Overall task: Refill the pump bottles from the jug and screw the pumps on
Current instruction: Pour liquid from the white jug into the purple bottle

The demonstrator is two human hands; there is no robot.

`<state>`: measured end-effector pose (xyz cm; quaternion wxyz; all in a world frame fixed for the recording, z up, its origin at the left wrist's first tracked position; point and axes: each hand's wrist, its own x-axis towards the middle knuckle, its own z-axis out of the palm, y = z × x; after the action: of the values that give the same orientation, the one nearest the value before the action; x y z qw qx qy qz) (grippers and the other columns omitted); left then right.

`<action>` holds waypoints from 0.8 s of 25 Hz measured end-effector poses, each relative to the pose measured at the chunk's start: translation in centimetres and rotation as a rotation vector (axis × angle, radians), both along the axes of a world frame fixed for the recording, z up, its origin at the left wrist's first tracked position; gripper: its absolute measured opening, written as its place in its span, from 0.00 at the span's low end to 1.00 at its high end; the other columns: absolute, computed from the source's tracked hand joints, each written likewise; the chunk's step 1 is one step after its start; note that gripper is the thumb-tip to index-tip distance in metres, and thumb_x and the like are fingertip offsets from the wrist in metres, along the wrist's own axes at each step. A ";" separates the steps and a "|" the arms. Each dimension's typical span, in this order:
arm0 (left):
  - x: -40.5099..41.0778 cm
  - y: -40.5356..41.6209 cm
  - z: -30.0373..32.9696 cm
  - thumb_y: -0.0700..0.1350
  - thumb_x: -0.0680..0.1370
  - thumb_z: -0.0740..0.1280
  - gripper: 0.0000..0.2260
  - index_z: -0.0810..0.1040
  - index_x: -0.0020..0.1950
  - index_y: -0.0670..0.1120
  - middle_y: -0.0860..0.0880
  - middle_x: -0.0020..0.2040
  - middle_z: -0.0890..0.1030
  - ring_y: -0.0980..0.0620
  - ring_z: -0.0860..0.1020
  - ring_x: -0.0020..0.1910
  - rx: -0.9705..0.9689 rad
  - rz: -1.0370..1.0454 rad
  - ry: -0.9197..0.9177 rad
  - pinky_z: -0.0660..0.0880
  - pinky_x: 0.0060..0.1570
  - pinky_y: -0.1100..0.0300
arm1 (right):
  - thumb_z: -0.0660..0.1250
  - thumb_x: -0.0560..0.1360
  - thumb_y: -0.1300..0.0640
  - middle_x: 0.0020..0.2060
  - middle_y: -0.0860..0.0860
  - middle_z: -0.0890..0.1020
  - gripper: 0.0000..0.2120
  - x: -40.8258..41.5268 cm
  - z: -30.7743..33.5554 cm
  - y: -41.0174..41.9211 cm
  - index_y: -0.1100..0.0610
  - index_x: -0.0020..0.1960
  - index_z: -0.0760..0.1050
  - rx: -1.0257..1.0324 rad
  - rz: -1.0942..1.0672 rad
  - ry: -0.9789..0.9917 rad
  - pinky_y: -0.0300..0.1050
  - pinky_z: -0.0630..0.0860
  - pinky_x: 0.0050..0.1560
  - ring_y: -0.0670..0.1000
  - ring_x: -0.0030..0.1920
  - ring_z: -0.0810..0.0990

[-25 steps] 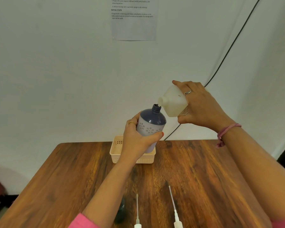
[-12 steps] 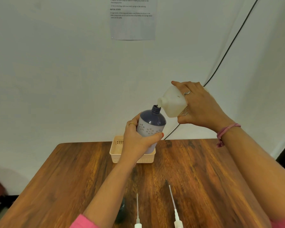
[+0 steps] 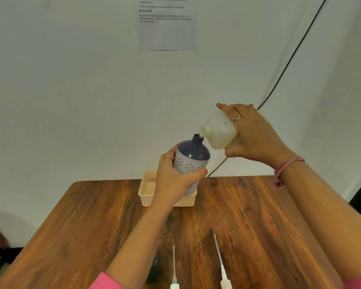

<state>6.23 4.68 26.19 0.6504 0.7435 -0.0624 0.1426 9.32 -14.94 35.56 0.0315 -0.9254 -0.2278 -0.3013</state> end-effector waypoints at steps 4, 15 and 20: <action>0.0 0.0 0.0 0.52 0.57 0.78 0.37 0.69 0.63 0.58 0.51 0.59 0.75 0.53 0.76 0.56 0.003 0.002 0.006 0.80 0.50 0.55 | 0.79 0.56 0.54 0.61 0.58 0.73 0.50 0.2 -0.1 -0.1 0.58 0.73 0.60 -0.006 0.005 0.000 0.54 0.68 0.61 0.60 0.59 0.71; 0.1 0.0 -0.1 0.51 0.57 0.78 0.37 0.69 0.64 0.56 0.51 0.59 0.75 0.54 0.76 0.56 -0.008 -0.006 0.001 0.79 0.45 0.63 | 0.79 0.56 0.54 0.61 0.58 0.73 0.50 0.4 -0.1 -0.1 0.57 0.73 0.60 -0.017 0.004 0.008 0.59 0.66 0.63 0.60 0.59 0.71; 0.3 0.1 -0.4 0.47 0.60 0.80 0.38 0.69 0.67 0.53 0.51 0.59 0.75 0.53 0.76 0.56 -0.024 -0.018 0.014 0.79 0.45 0.62 | 0.79 0.57 0.54 0.62 0.58 0.73 0.50 0.5 -0.3 -0.1 0.57 0.74 0.60 -0.020 0.009 0.012 0.58 0.65 0.64 0.60 0.60 0.70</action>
<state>6.58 4.77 25.79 0.6610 0.7360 -0.0628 0.1322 9.77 -15.08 35.28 0.0250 -0.9264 -0.2346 -0.2935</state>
